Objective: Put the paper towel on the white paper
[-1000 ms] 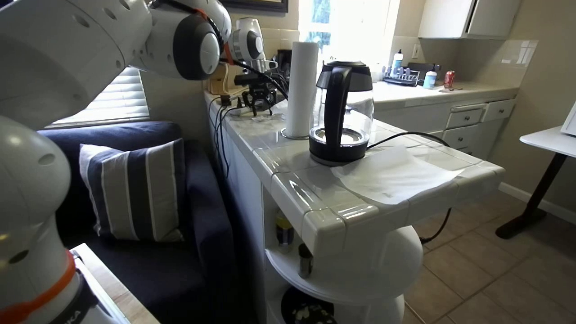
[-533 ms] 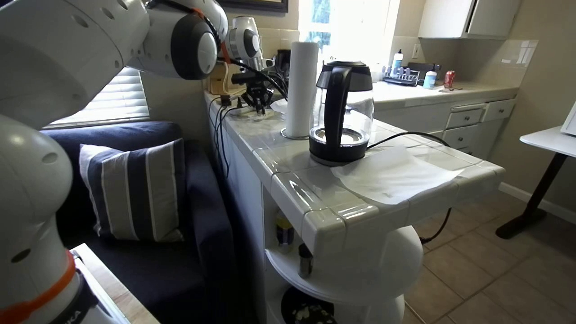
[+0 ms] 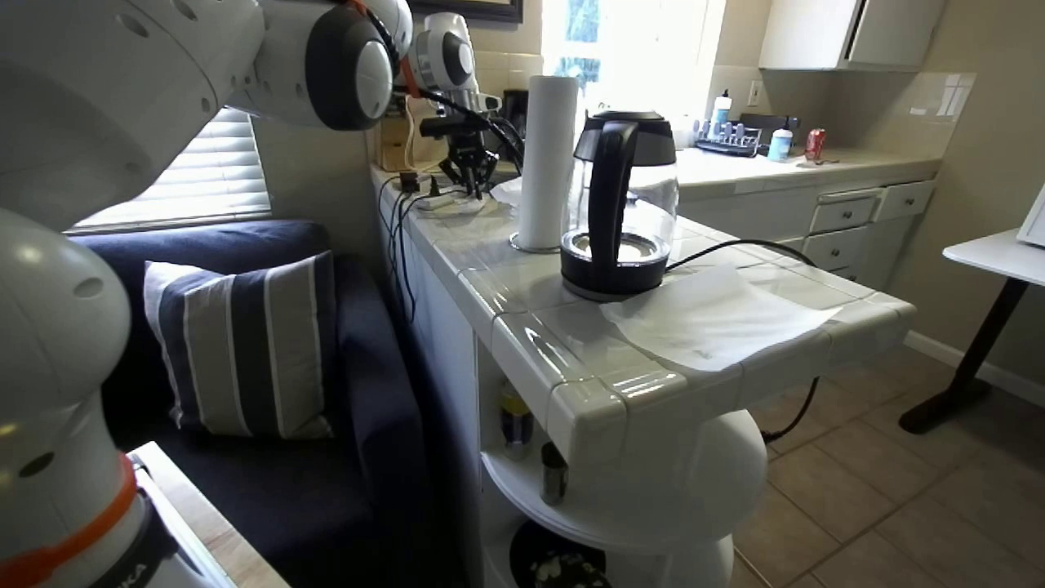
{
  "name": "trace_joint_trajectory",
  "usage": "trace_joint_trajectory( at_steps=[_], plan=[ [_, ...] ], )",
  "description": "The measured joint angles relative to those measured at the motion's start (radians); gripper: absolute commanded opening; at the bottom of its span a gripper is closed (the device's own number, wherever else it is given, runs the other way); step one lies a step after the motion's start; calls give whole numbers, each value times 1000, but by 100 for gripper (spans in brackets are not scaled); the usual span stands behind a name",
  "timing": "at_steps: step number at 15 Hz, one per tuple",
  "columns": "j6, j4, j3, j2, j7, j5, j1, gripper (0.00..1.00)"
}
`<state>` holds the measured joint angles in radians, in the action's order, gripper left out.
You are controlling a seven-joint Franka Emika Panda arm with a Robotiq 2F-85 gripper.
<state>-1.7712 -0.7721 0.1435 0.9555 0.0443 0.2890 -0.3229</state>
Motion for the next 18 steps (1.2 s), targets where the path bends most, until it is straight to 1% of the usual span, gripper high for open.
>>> trace_joint_trajectory(
  at_steps=[3, 5, 7, 9, 13, 18],
  plan=[
    [31, -34, 11, -59, 5, 0, -8, 4],
    [32, -89, 18, -120, 3, 0, -18, 4],
    [33, -166, 20, -196, -20, 0, -27, 4],
    [33, -247, 19, -277, -69, 2, -30, 4],
    [32, -410, -4, -448, -184, 37, -30, 4],
    [32, -621, -34, -681, -265, 53, -13, 4]
  ],
)
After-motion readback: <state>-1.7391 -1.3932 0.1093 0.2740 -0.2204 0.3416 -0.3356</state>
